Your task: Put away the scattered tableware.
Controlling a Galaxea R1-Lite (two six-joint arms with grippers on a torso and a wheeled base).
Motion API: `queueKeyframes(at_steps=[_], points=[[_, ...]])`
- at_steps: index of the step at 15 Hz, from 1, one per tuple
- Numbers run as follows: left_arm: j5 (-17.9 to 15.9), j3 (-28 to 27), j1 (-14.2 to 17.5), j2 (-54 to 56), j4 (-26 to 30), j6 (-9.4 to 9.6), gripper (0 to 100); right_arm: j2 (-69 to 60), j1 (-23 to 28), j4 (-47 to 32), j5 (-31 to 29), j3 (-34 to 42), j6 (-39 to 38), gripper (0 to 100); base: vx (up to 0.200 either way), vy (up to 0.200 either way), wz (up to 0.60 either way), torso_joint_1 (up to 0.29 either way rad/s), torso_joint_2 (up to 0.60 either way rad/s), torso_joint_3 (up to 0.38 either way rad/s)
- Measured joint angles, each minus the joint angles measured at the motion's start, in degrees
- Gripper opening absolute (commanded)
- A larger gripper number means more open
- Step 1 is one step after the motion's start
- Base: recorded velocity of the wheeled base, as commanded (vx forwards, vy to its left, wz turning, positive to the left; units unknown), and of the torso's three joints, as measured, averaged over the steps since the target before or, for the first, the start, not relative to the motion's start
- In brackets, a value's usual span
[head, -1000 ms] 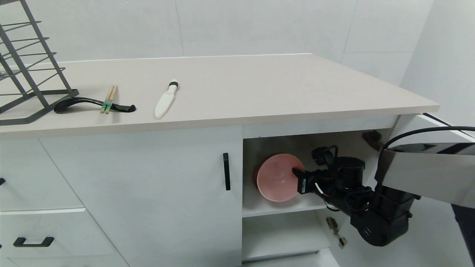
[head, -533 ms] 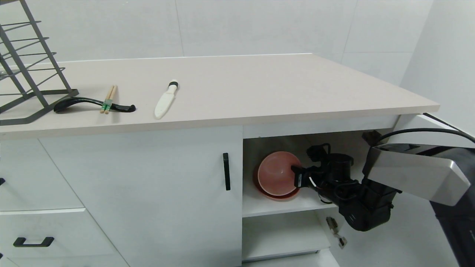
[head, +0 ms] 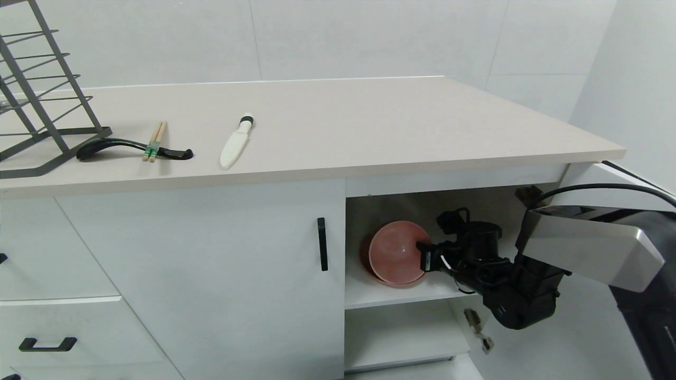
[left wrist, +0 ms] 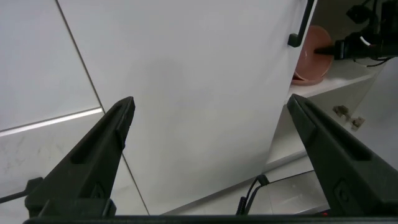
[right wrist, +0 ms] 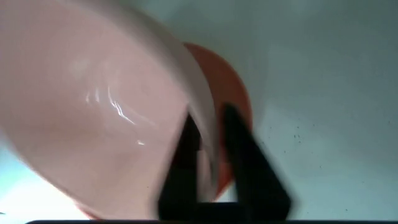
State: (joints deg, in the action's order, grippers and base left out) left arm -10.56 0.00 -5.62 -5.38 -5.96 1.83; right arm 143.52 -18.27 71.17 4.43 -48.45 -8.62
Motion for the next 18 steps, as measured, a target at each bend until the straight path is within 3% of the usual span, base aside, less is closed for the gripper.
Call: queueKeyframes(at_steps=[11,15,18], points=[[-0.04,0.00,0.00,0.04,1.50,-0.06,100,-0.50,-1.24,4.95,0.48,2.45,0.04,100,0.000,0.000,0.00,0.000,0.00,0.000],[-0.06,0.00,0.00,0.04,1.54,-0.06,100,-3.74,-2.65,8.53,0.39,9.40,0.96,100,0.000,0.000,0.00,0.000,0.00,0.000],[-0.09,0.00,0.00,0.01,1.54,-0.06,100,-8.46,-3.63,11.39,0.15,18.91,2.66,100,0.000,0.000,0.00,0.000,0.00,0.000]])
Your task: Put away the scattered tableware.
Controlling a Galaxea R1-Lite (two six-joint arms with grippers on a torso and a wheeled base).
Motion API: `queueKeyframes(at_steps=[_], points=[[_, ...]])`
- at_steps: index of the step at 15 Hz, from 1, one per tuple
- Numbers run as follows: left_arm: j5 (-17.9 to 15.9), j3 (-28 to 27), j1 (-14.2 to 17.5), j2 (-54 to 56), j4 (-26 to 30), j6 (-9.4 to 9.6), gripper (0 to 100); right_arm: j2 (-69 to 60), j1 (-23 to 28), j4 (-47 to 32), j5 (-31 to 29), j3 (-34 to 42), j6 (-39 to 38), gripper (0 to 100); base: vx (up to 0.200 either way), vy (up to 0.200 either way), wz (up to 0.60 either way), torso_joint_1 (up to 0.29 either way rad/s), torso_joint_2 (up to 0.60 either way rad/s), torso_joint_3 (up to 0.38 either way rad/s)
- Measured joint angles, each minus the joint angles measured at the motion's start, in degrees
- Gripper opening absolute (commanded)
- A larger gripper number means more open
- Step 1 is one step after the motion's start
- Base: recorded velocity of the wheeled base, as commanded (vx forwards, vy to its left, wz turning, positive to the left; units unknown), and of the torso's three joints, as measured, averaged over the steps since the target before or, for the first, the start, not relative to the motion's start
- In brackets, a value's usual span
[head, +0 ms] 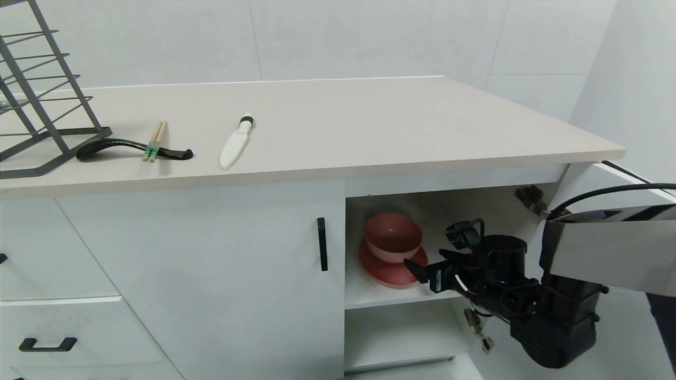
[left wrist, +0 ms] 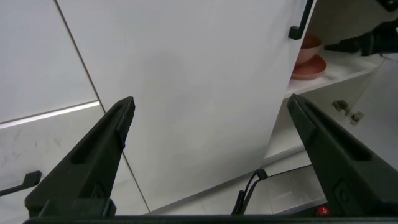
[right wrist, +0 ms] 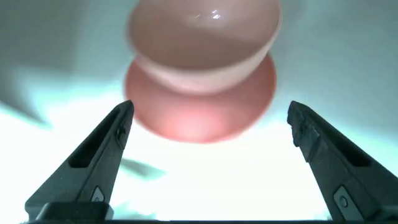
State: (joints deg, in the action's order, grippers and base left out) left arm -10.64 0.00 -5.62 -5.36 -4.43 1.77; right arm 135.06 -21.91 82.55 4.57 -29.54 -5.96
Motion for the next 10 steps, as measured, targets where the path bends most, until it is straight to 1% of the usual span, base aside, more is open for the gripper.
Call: queueKeyframes(at_steps=[4,6,8,10], points=[[0.00,0.00,0.00,-0.01,-0.02,0.00,100,-7.11,-1.22,6.89,-1.18,13.92,3.01,100,0.000,0.000,0.00,0.000,0.00,0.000],[0.00,0.00,0.00,-0.01,0.05,0.00,100,-11.46,-1.57,7.22,-2.68,20.44,5.21,100,0.000,0.000,0.00,0.000,0.00,0.000],[0.00,0.02,0.00,-0.04,0.05,0.00,100,-17.59,-2.21,7.30,-3.67,25.16,5.94,100,0.000,0.000,0.00,0.000,0.00,0.000],[0.00,0.00,-0.05,-0.04,0.02,0.00,100,-24.48,-2.51,7.39,-5.33,27.67,6.12,100,0.000,0.000,0.00,0.000,0.00,0.000]])
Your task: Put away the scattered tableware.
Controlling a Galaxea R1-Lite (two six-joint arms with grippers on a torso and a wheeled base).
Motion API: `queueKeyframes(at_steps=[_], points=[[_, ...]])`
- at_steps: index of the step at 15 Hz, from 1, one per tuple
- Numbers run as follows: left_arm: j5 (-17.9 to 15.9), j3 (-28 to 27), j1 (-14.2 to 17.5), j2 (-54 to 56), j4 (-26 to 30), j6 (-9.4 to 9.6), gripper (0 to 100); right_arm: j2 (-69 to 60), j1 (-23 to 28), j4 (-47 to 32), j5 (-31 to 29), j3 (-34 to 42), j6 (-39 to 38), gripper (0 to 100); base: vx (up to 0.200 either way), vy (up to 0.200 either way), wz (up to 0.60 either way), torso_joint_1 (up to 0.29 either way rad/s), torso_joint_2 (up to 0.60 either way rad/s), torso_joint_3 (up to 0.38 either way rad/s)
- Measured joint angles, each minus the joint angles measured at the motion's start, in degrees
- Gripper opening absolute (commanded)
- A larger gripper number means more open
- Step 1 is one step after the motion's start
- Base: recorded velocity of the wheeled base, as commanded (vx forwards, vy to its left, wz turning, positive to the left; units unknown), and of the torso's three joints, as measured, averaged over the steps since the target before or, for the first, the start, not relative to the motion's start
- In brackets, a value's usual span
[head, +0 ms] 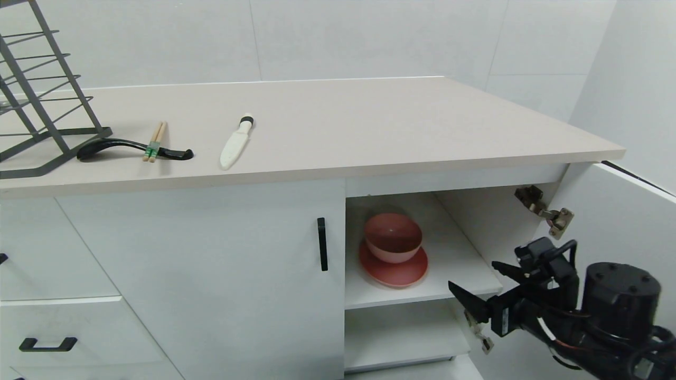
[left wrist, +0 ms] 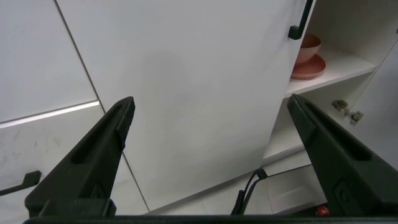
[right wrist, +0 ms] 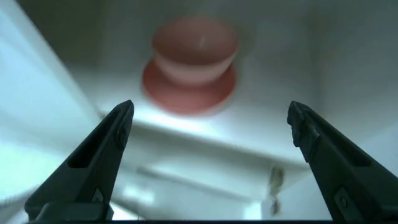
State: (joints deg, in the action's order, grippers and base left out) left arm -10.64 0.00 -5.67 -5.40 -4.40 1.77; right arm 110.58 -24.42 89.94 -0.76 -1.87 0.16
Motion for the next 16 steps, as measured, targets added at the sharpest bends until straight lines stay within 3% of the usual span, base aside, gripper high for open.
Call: queueKeyframes(at_steps=[5,9,12,16], points=[[0.55,-0.02,0.05,0.00,-0.24,0.55,100,-16.59,0.17,-2.61,-3.64,1.76,0.24,100,0.000,0.000,0.00,0.000,0.00,0.000],[1.76,0.00,0.05,-0.02,-1.83,0.96,100,-33.46,3.00,-13.17,-3.58,1.82,0.38,100,0.000,0.000,0.00,0.000,0.00,0.000],[1.69,0.00,-0.26,-0.07,-0.35,1.24,100,-48.85,6.84,-28.28,-0.69,1.23,0.28,100,0.000,0.000,0.00,0.000,0.00,0.000],[2.52,0.00,-0.55,-0.07,0.95,1.24,100,-69.82,15.63,-58.61,6.36,-4.39,-0.11,100,0.000,0.000,0.00,0.000,0.00,0.000]])
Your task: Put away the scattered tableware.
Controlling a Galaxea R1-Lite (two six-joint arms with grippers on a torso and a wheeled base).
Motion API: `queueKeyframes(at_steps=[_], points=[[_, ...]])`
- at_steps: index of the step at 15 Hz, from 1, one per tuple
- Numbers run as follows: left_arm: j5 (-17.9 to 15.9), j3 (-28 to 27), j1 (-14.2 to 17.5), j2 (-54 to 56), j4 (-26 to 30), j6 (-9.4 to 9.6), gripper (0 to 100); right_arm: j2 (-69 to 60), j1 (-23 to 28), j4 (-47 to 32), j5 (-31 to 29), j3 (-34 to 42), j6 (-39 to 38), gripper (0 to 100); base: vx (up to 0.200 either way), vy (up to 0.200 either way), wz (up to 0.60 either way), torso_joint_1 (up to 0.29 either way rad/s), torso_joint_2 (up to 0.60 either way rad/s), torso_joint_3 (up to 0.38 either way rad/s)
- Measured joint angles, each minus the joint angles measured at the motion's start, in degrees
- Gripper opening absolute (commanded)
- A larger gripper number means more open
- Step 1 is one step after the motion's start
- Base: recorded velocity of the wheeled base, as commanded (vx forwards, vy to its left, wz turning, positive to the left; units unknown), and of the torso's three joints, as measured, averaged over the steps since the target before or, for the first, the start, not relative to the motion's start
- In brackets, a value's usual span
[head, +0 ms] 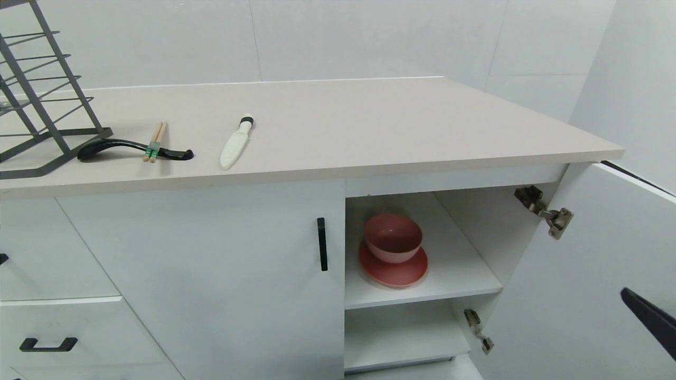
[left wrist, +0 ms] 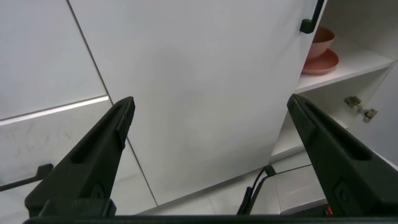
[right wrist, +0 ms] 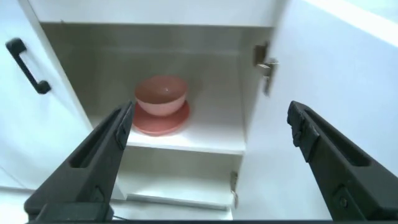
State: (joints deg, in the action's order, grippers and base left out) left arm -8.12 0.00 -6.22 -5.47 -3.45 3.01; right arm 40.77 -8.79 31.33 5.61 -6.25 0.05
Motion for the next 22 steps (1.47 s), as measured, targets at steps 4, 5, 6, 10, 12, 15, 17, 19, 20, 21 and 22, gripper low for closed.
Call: queueKeyframes(at_steps=[4,5,6,10,12,15,17,19,20,21,22], points=[[0.10,0.00,0.10,-0.01,-0.02,-0.01,100,-19.47,5.24,-23.56,1.72,-8.37,-0.15,100,0.000,0.000,0.00,0.000,0.00,0.000],[0.11,0.00,0.07,-0.01,-0.02,-0.01,100,-23.25,6.23,-25.76,1.94,-9.23,-0.16,100,0.000,0.000,0.00,0.000,0.00,0.000],[0.13,0.00,0.10,-0.01,-0.02,-0.01,100,-26.08,6.84,-26.44,2.00,-9.05,-0.21,100,0.000,0.000,0.00,0.000,0.00,0.000],[2.16,0.00,0.02,-0.04,0.30,0.00,100,-33.55,7.83,-27.06,1.94,-2.23,-0.23,100,0.000,0.000,0.00,0.000,0.00,0.000],[6.86,0.00,0.10,-0.04,1.57,-0.66,100,-36.85,8.35,-28.95,0.90,3.43,-0.15,100,0.000,0.000,0.00,0.000,0.00,0.000],[7.66,0.00,0.21,-0.04,1.79,-1.78,100,-39.25,8.84,-31.54,-5.23,5.84,0.09,100,0.000,0.000,0.00,0.000,0.00,0.000],[7.61,0.00,1.15,0.00,1.89,-1.67,100,-39.84,8.92,-31.62,-5.61,6.07,0.02,100,0.000,0.000,0.00,0.000,0.00,0.000],[7.39,0.00,4.27,1.12,2.99,-1.76,100,-40.11,8.95,-31.60,-5.61,6.14,0.02,100,0.000,0.000,0.00,0.000,0.00,0.000],[7.46,0.00,5.51,1.89,3.27,-2.28,100,-40.14,8.95,-31.60,-5.61,6.14,0.00,100,0.000,0.000,0.00,0.000,0.00,0.000],[7.50,0.00,6.06,2.41,3.29,-2.35,100,-40.19,8.95,-31.62,-5.61,6.14,0.00,100,0.000,0.000,0.00,0.000,0.00,0.000],[7.50,-0.02,6.38,2.83,3.29,-2.35,100,-40.24,8.95,-31.60,-5.61,6.14,0.00,100,0.000,0.000,0.00,0.000,0.00,0.000]])
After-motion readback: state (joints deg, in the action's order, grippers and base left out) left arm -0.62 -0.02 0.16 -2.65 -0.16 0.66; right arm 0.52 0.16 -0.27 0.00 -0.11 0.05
